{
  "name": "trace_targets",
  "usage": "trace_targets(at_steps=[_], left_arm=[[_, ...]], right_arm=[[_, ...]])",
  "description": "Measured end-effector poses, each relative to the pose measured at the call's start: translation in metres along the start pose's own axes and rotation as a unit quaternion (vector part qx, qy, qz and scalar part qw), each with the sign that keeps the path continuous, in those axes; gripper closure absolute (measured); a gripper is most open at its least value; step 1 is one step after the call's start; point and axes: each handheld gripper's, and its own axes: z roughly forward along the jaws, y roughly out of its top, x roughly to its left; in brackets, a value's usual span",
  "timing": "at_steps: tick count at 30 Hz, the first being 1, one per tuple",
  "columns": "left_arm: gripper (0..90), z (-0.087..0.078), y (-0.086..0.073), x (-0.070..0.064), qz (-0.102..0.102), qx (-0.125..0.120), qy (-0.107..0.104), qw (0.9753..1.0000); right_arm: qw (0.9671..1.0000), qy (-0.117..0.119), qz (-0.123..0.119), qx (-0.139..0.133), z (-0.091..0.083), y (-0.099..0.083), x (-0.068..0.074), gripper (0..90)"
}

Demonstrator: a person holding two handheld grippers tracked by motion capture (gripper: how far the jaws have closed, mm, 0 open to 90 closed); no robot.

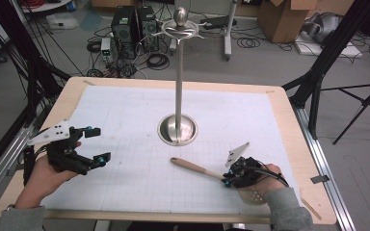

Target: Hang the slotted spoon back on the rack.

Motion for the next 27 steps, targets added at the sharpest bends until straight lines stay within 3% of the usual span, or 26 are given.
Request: trace_targets(at_steps=[14, 23, 27], left_arm=[[1.8, -0.0003, -0.0002, 0.0001, -0.002, 0.0, 0.0, 1.0], [1.8, -0.0001, -0.0001, -0.0001, 0.0, 0.001, -0.002, 1.0], [1.8, -0.0007, -0.0003, 0.0006, -0.002, 0.001, -0.002, 1.0]], right_arm=[[0.9997, 0.009, 0.021, -0.001, -0.0003, -0.0005, -0.0029, 77.5], [0.9998, 0.004, 0.019, -0.001, -0.0002, -0.0004, -0.0015, 77.8], [0.9995, 0.015, 0.025, -0.01, -0.0013, -0.0013, -0.0035, 77.8]])
